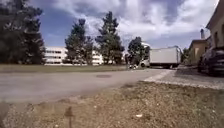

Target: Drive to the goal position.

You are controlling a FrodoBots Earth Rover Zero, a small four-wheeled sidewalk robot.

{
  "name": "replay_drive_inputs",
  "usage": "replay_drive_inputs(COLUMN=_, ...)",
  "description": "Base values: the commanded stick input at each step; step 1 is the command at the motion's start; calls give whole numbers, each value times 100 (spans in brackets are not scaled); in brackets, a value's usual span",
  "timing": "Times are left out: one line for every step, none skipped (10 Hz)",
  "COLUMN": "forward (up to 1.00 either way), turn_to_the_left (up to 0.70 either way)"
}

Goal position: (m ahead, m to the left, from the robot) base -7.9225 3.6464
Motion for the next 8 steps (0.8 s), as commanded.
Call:
replay_drive_inputs(forward=45, turn_to_the_left=27)
replay_drive_inputs(forward=45, turn_to_the_left=27)
replay_drive_inputs(forward=45, turn_to_the_left=27)
replay_drive_inputs(forward=45, turn_to_the_left=27)
replay_drive_inputs(forward=45, turn_to_the_left=27)
replay_drive_inputs(forward=45, turn_to_the_left=27)
replay_drive_inputs(forward=45, turn_to_the_left=27)
replay_drive_inputs(forward=45, turn_to_the_left=27)
